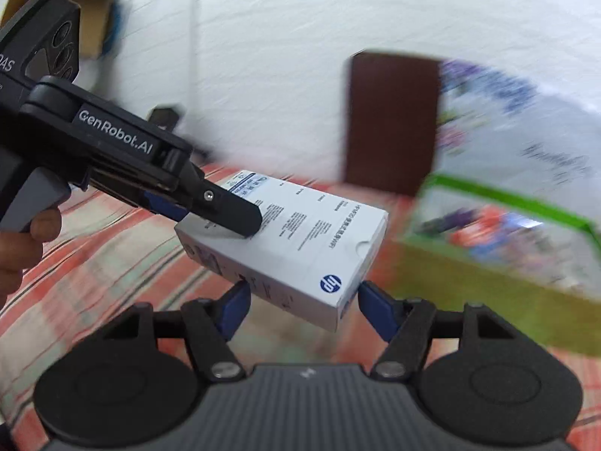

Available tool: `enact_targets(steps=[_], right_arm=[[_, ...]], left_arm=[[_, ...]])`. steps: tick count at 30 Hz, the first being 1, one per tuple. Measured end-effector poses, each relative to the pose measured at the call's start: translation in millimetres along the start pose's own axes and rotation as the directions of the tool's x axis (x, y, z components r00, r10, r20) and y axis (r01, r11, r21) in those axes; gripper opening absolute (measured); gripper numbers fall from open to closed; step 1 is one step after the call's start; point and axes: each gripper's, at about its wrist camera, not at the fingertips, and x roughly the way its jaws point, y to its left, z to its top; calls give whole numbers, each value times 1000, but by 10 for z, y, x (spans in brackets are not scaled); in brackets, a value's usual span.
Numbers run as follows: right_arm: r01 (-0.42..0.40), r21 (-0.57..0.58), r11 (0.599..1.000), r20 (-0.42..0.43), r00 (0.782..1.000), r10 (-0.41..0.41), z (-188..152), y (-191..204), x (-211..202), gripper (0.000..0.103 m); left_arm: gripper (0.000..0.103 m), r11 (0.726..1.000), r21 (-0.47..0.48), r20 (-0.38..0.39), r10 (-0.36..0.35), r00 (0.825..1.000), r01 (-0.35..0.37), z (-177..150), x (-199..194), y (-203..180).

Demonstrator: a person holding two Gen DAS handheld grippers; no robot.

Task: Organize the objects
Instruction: 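Carry the white box into the green box and release it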

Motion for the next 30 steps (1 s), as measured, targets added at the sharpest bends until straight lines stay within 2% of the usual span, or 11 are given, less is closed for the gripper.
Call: enact_targets(steps=[4, 8, 12, 13, 15, 17, 18, 21, 24, 27, 30], right_arm=[[165, 38, 986, 36, 985, -166, 134, -739, -81, 66], [248, 109, 963, 12, 968, -250, 132, -1488, 42, 66], [276, 183, 944, -12, 960, -279, 96, -2066, 288, 65], [295, 194, 936, -14, 955, -298, 102, -2152, 392, 63], [353, 201, 914, -32, 935, -354, 116, -2300, 565, 68], [385, 206, 900, -55, 923, -382, 103, -2359, 712, 68], [396, 216, 892, -67, 918, -391, 95, -2371, 749, 68], [370, 269, 889, -46, 927, -372, 12, -2301, 642, 68], [381, 261, 887, -17, 920, -391, -26, -2076, 473, 68], [363, 273, 891, 3, 926, -378, -66, -1846, 300, 68], [365, 287, 886, 17, 923, -386, -128, -1583, 130, 69]], left_arm=[[59, 994, 78, 28, -78, 997, 76, 357, 599, -592], [59, 985, 150, 18, -94, 995, 90, 582, 1216, -1058], [60, 985, 162, 14, -54, 998, 51, 736, 1695, -1251], [62, 986, 162, 3, -30, 1000, 29, 767, 1803, -1269], [64, 986, 160, -12, 37, 999, -34, 779, 1967, -1275], [64, 984, 157, -22, 87, 996, -82, 748, 2010, -1231], [64, 985, 150, -25, 90, 996, -86, 724, 1979, -1205], [64, 980, 176, -4, 99, 995, -97, 625, 1792, -1179], [64, 965, 219, 18, 147, 989, -147, 493, 1610, -1197], [65, 950, 245, 38, 191, 981, -194, 338, 1401, -1214], [66, 936, 262, 69, 224, 972, -235, 175, 1143, -1198]])
